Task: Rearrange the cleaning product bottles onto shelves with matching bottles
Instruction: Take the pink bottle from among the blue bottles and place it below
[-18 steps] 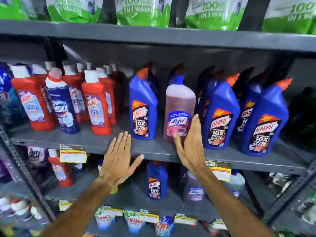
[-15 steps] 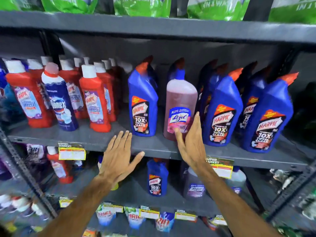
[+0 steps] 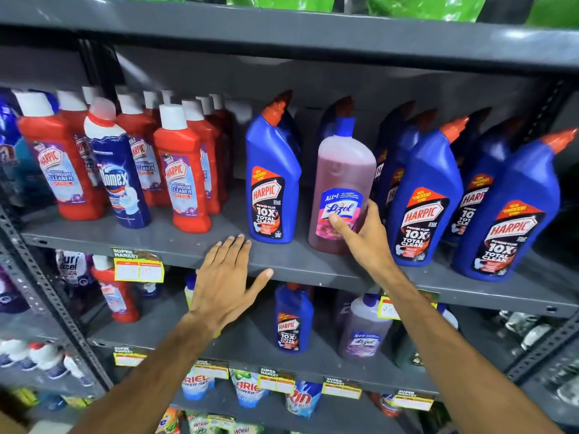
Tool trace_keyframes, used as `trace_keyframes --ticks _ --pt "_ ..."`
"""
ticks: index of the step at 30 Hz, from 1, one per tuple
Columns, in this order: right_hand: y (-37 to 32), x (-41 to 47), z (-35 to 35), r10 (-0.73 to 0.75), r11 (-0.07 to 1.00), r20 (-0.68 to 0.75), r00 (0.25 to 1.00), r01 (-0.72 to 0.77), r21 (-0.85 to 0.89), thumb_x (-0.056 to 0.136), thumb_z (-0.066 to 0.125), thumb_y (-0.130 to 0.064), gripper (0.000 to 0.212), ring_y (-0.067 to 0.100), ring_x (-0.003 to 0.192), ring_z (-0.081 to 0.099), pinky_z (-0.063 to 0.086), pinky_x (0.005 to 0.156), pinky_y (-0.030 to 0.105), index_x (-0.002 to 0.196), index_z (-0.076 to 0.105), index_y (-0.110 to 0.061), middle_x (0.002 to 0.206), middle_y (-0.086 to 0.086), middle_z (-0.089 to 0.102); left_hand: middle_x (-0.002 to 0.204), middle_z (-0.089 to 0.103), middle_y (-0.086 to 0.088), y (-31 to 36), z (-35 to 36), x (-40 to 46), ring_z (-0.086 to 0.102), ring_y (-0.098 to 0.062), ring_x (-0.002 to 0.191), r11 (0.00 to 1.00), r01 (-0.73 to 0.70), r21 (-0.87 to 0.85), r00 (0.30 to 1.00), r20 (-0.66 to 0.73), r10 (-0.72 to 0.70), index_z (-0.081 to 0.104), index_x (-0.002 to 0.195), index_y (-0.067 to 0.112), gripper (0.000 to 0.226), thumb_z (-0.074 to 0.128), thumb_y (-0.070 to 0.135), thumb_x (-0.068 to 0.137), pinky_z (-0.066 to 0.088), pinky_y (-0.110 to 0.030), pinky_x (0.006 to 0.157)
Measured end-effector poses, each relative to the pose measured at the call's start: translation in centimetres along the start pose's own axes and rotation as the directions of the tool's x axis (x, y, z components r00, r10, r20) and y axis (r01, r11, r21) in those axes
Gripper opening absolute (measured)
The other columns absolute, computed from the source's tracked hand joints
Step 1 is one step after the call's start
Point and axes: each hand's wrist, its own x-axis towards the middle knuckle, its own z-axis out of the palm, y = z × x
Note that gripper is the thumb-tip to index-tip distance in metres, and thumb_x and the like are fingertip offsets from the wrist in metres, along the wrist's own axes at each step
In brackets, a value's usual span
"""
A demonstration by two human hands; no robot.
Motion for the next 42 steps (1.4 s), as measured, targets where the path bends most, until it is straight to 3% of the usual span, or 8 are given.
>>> trace_keyframes --ticks 7,11,17,21,24,29,34,42 --pt "-1.0 0.4 -0.3 0.044 0.998 -0.079 0.996 -0.047 -0.041 0.068 0.1 -0.037 0.073 0.004 0.096 0.074 0.063 0.087 0.031 0.125 0.058 -0.021 0.111 -0.007 0.077 0.161 0.045 -0.011 0.0 0.2 0.1 0.036 -0.026 0.152 1.0 0.01 -0.01 1.0 -0.001 -0.01 0.043 0.154 0.009 0.089 0.023 0.075 0.098 0.02 -0.043 0.129" --pt "-2.6 -1.2 -0.6 -0.033 0.99 -0.16 0.987 0.01 -0.143 0.06 0.102 -0.04 0.077 -0.004 0.084 0.067 0.056 0.075 0.021 0.118 0.054 -0.025 0.1 -0.01 0.071 0.167 0.035 -0.01 0.1 -0.7 -0.1 0.026 -0.025 0.156 1.0 0.0 -0.004 0.999 0.05 0.0 0.034 0.159 0.01 0.092 0.016 0.076 0.097 0.011 -0.043 0.131" --pt "-4.3 -6.2 -2.5 -0.103 0.983 -0.151 0.983 0.078 -0.168 0.057 0.102 -0.043 0.086 0.013 0.091 0.07 0.058 0.078 0.031 0.126 0.056 -0.019 0.104 -0.006 0.073 0.171 0.022 -0.015 1.2 -0.6 -4.2 0.014 -0.03 0.16 0.992 -0.111 -0.054 0.993 -0.053 0.108 0.027 0.161 0.006 0.078 0.033 0.059 0.104 0.012 -0.048 0.13" --pt "-5.1 -10.8 -3.8 -0.105 0.986 -0.172 0.979 0.079 -0.149 0.055 0.098 -0.05 0.085 -0.004 0.088 0.067 0.05 0.072 0.012 0.124 0.056 -0.024 0.1 -0.019 0.069 0.173 0.015 -0.013 1.8 1.4 -8.4 0.008 -0.028 0.161 0.975 -0.199 -0.102 0.977 -0.096 0.19 0.021 0.163 0.007 0.076 0.041 0.052 0.105 0.016 -0.048 0.129" --pt "-4.8 -13.9 -4.4 -0.078 0.99 -0.164 0.983 0.058 -0.125 0.054 0.099 -0.049 0.082 -0.009 0.087 0.068 0.049 0.067 0.006 0.121 0.056 -0.029 0.1 -0.024 0.07 0.173 0.016 -0.013 1.6 3.2 -10.6 0.012 -0.029 0.16 0.977 -0.184 -0.106 0.983 -0.036 0.181 0.019 0.163 0.008 0.078 0.042 0.053 0.104 0.02 -0.049 0.128" --pt "-1.9 -17.9 -4.3 0.013 0.995 -0.155 0.988 -0.029 -0.097 0.048 0.098 -0.054 0.081 0.002 0.083 0.073 0.057 0.068 0.017 0.115 0.058 -0.033 0.1 -0.019 0.074 0.171 0.019 -0.016 0.6 5.9 -12.7 0.018 -0.032 0.159 0.987 -0.139 -0.084 0.985 0.092 0.147 0.023 0.162 0.005 0.079 0.033 0.058 0.104 0.026 -0.051 0.126" --pt "2.7 -20.8 -3.0 0.132 0.989 -0.191 0.973 -0.143 -0.044 0.049 0.093 -0.058 0.075 -0.008 0.081 0.072 0.051 0.065 0.006 0.111 0.054 -0.043 0.097 -0.035 0.072 0.172 0.014 -0.015 0.4 8.9 -13.8 0.013 -0.031 0.16 0.987 -0.138 -0.083 0.967 0.206 0.153 0.022 0.162 0.005 0.081 0.028 0.061 0.104 0.021 -0.049 0.128" --pt "11.9 -23.6 1.0 0.318 0.944 -0.28 0.906 -0.328 0.012 0.049 0.093 -0.057 0.069 0.009 0.08 0.076 0.065 0.075 0.037 0.104 0.054 -0.042 0.092 -0.014 0.076 0.172 0.013 -0.018 0.7 15.0 -14.6 0.014 -0.036 0.159 0.977 -0.13 -0.168 0.922 0.343 0.181 0.025 0.16 0.001 0.082 0.03 0.057 0.101 0.021 -0.051 0.128"
